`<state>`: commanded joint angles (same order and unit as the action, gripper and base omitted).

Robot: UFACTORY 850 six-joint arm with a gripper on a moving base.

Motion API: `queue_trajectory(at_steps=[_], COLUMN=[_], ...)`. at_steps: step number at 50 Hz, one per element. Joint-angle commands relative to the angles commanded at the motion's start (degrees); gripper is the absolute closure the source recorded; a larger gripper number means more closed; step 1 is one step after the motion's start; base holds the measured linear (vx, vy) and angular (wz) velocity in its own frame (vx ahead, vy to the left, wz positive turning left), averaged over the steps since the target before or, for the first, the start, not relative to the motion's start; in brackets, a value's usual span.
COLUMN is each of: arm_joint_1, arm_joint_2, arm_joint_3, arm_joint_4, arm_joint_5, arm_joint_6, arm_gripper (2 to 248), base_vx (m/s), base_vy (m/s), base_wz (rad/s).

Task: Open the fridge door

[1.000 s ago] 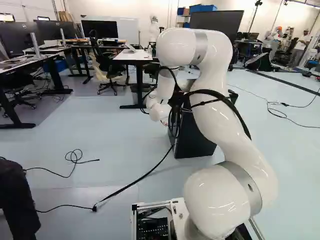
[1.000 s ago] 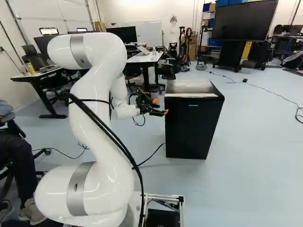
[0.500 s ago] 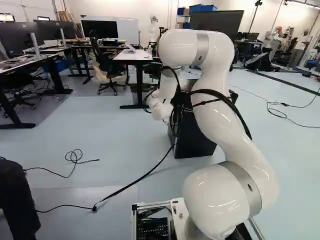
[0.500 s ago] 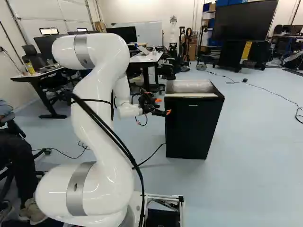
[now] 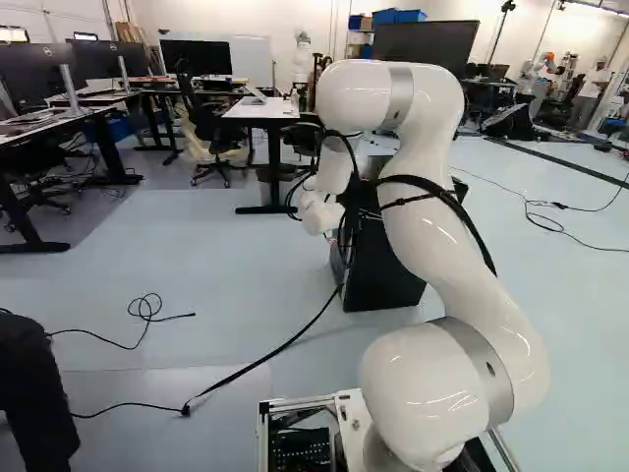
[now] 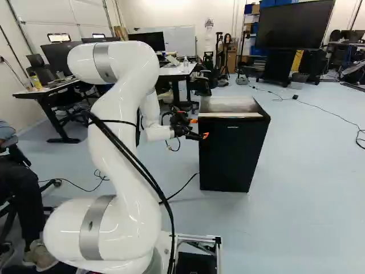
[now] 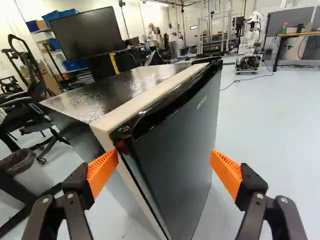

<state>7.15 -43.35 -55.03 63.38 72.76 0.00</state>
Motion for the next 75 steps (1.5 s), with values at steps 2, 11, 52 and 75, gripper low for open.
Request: queue_trajectory(at_steps=[2,11,52,75], arm_joint_1=[-0.15,-0.79,-4.45,-7.07], arm_joint_2=[-0.04,-0.09,4.49,7.24], arm_joint_3=[-0.08,-0.15,7.88,12.97], arm_joint_4=[0.0,0.0,7.64,14.32], arm_joint_5=[0.0,0.0,0.0,0.0], arm_joint_6=[0.0,0.0,0.0,0.0], arm_gripper=[3,3,3,3], base_vx=[0.0,0.0,-0.003,0.0], base_vy=[0.0,0.0,0.0,0.0], base_wz=[0.0,0.0,-0.002,0.0])
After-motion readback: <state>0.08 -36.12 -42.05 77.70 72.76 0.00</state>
